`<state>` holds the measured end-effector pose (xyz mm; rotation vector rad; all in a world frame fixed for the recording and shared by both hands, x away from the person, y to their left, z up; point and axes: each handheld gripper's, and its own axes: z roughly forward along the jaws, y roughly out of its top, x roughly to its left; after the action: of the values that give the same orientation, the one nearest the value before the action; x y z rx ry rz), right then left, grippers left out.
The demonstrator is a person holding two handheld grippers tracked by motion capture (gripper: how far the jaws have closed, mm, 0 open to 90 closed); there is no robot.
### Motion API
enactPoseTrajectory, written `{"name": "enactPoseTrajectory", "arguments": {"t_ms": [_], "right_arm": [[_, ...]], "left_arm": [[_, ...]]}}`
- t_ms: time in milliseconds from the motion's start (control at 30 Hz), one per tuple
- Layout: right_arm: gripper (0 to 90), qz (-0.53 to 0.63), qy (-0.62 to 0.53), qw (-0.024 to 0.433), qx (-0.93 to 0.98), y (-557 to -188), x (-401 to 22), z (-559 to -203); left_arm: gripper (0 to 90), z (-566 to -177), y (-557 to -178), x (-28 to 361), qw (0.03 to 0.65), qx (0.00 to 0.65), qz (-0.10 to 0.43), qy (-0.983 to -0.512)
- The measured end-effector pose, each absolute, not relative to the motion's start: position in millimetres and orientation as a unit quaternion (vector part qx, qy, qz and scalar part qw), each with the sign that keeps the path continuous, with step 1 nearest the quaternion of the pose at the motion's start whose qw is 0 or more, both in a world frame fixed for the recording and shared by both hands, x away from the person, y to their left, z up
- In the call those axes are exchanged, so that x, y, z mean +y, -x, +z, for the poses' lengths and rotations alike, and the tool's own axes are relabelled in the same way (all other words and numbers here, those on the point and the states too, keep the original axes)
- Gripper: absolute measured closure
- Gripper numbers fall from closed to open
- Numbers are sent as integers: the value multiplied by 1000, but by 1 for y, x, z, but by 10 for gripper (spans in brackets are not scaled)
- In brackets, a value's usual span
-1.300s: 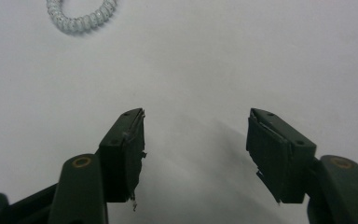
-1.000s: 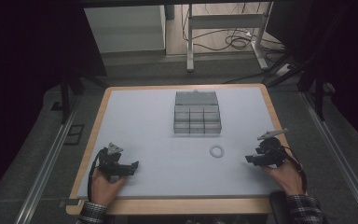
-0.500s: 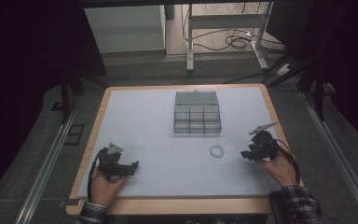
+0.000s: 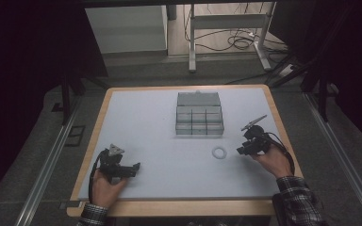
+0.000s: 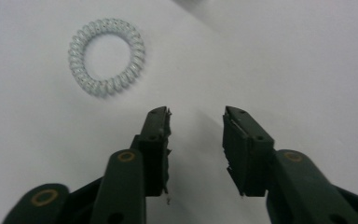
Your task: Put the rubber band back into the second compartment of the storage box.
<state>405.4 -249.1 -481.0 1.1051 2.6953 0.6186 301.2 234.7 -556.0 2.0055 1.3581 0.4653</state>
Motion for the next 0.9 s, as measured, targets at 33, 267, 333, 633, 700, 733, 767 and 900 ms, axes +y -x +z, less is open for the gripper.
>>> {"name": "enactPoseTrajectory", "arguments": {"t_ms": [33,267,333,633,700,733,767,900], "right_arm": [[630,205,-367,78,904,-407,-247,-481],[699,194,-356,58,912,-418,-233,-483],[718,190,-350,55,915,-419,-229,-483],[748,179,-334,43,924,-426,-213,-482],[748,176,-331,42,926,-427,-209,-482],[748,175,-330,43,927,-428,-208,-482],[748,175,-328,41,927,-429,-206,-482],[748,169,-320,39,931,-431,-197,-482]], "left_arm": [[17,-556,-301,235,331,520,178,-767],[17,-556,-301,235,331,520,178,-767],[17,-556,-301,235,331,519,178,-767],[17,-556,-301,235,331,520,178,-767],[17,-556,-301,235,331,519,178,-767],[17,-556,-301,235,331,520,178,-767],[17,-556,-301,235,331,520,178,-767],[17,-556,-301,235,331,519,178,-767]]}}
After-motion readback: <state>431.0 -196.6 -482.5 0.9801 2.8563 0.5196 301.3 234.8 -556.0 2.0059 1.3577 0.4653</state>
